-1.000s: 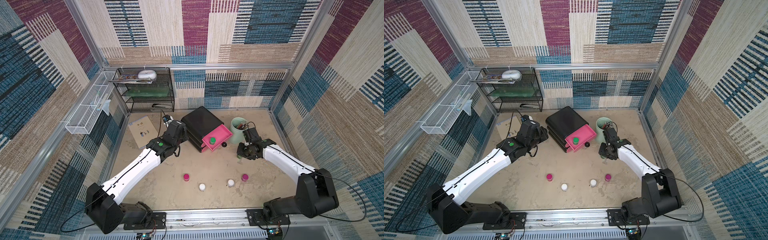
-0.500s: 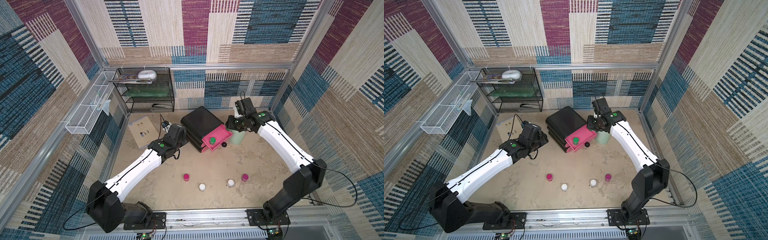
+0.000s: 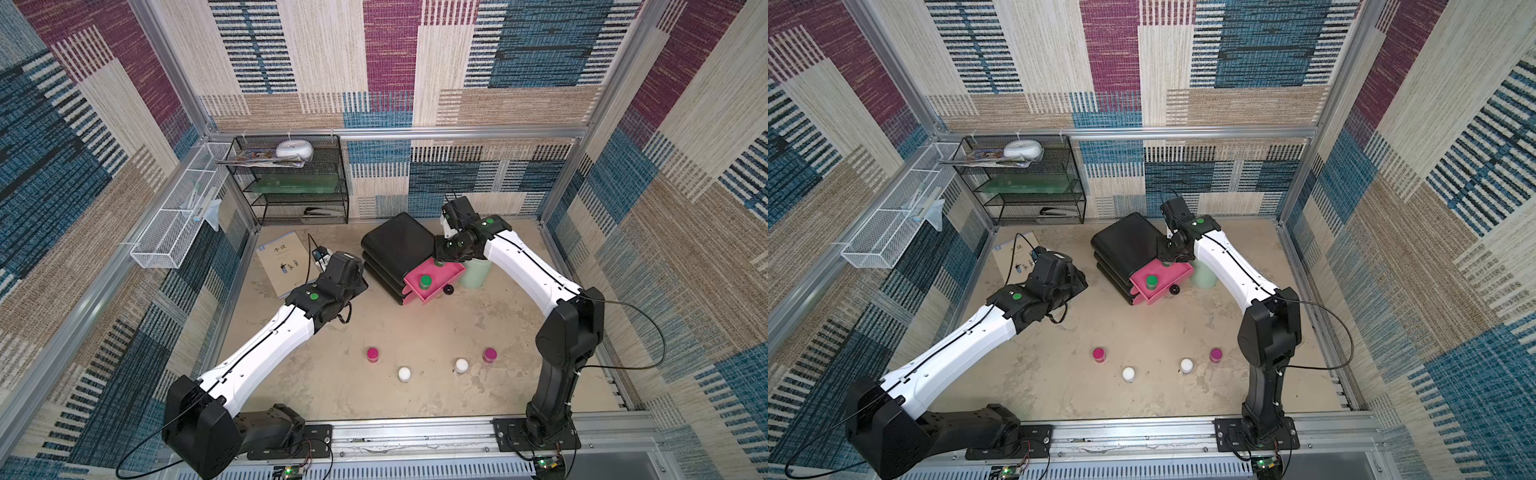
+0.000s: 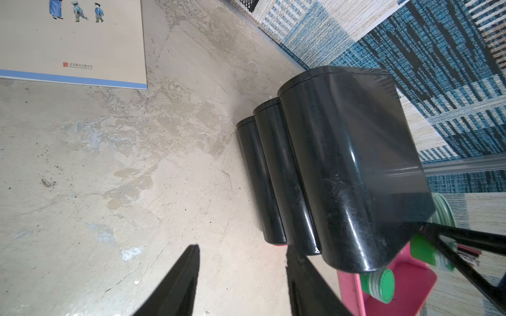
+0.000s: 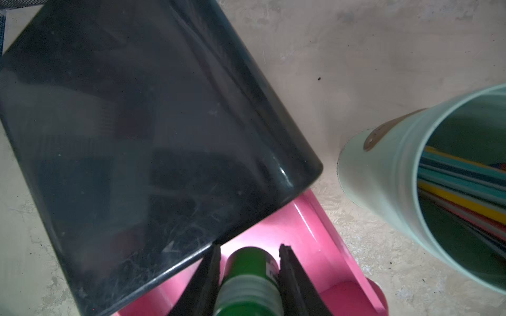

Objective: Put the paint cans in the drawer according to color
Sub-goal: Place the paint can in the drawer.

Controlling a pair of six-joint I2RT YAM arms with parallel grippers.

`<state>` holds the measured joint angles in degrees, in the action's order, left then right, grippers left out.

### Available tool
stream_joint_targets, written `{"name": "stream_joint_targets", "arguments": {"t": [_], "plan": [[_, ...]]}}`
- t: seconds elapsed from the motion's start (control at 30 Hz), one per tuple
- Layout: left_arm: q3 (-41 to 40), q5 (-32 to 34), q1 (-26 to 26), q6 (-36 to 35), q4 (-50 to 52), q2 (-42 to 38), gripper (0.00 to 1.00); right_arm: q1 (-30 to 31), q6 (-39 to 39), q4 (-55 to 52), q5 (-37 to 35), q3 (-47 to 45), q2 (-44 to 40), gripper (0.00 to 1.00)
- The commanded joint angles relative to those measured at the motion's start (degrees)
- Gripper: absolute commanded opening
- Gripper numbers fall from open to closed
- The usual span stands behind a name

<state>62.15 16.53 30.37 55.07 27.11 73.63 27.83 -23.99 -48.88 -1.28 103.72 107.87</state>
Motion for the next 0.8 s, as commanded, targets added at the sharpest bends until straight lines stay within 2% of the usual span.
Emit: {"name": "stream_joint_targets", "arguments": {"t": [0.0,0.2,0.43,0.53,0.77], "plan": [[-0.1,-0.6,-0.2,-0.7,0.8,-0.4,0.55,0.4,0.4,1.6,-0.4,-1.4,1.5,0.29],[-0.9,-0.8,-0.3,-1.0,1.8,-2.2,0.54,0.9,0.1,2.4,-0.8,-2.5,1.4,0.28],[-2.9,-0.7,-0.4,-1.4,1.6,-4.4,0.54,1.3,-0.6,3.5,-2.9,-3.6,-3.1,0.27],[-3.5,-1.2,-0.4,-1.1,1.4,-4.8,0.54,1.3,-0.9,5.1,-3.1,-6.5,-4.0,0.33],[-3.9,-1.5,-0.5,-1.4,1.4,-5.5,0.54,1.3,-1.5,8.1,-3.4,-9.0,-3.4,0.37]]}}
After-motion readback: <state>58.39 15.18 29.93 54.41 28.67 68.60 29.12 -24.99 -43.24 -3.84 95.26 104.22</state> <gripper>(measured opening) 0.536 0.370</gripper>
